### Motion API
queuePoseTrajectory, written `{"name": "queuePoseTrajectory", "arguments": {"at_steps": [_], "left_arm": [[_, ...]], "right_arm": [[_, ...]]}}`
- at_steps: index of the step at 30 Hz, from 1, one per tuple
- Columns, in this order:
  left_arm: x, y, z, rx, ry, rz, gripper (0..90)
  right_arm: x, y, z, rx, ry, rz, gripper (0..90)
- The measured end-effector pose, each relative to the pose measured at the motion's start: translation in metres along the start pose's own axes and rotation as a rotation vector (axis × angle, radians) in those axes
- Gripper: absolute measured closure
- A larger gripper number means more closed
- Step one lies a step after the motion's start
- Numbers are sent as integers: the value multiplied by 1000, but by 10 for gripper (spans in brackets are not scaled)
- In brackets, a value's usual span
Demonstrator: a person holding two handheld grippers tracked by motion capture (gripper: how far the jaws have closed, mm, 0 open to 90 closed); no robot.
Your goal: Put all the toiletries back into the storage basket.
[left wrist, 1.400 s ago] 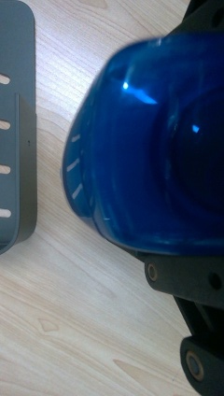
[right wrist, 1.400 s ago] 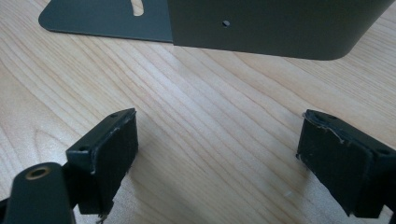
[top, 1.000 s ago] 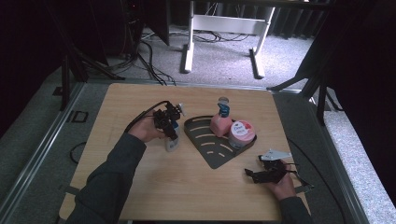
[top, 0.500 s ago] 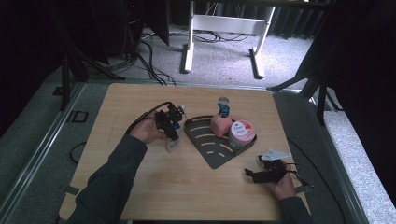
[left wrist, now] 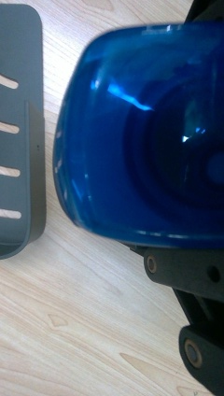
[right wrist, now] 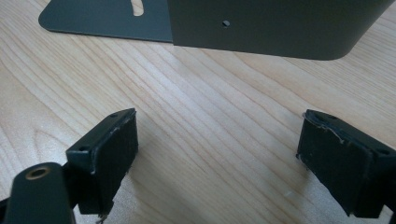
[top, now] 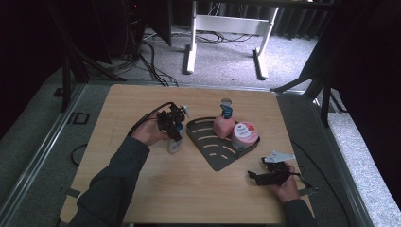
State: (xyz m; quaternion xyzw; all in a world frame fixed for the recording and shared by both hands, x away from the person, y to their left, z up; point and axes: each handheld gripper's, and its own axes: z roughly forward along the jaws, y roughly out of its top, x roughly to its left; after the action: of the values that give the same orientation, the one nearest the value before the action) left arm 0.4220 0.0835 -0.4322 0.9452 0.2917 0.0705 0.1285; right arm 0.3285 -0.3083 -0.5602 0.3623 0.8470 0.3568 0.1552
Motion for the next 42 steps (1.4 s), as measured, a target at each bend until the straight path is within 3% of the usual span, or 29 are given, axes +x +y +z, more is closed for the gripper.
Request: {"name": "queuePoseTrajectory", "arguments": {"at_steps": [16,32,36,42], "left_arm": [[1,1,-9,-39,-22,-21,549],[4,3,-17,-81,-17,-55,550],[4,4,-18,-82,-39,-57,550],[5,6,-18,-86,-37,-60,550]], "right_arm": [[0,0,0,1,0,0,120],[0,0,0,0,0,0,120],[0,0,0,0,0,0,120],[0,0,0,0,0,0,120]]}}
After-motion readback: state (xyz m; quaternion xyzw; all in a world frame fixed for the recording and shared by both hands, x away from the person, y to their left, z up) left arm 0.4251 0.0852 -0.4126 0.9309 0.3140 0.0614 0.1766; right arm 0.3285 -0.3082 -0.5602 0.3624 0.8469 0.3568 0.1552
